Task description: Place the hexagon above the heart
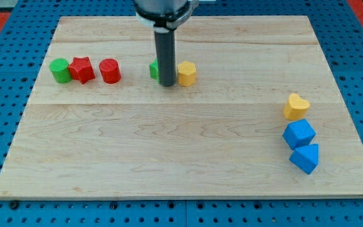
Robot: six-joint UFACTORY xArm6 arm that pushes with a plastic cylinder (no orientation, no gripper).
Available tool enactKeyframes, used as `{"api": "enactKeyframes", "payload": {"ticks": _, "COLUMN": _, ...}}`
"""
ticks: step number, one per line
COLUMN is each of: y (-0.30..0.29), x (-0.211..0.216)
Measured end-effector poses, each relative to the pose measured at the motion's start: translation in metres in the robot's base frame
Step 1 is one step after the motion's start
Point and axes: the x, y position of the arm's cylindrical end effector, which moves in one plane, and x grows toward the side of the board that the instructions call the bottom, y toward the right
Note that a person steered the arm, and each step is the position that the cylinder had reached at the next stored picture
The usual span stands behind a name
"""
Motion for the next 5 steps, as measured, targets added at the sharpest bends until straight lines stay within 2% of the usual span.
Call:
{"api": "enactKeyframes", "payload": {"ticks": 1, "y": 0.014, "x": -0.005}}
{"api": "enactKeyframes", "payload": {"ticks": 2, "y": 0.110, "x": -0.005}}
{"api": "enactKeyframes", "payload": {"ticks": 3, "y": 0.155, "x": -0.005}}
{"api": "enactKeyframes", "payload": {"ticks": 4, "y": 0.120, "x": -0.025}}
{"api": "enactKeyframes", "payload": {"ticks": 5, "y": 0.157, "x": -0.035}}
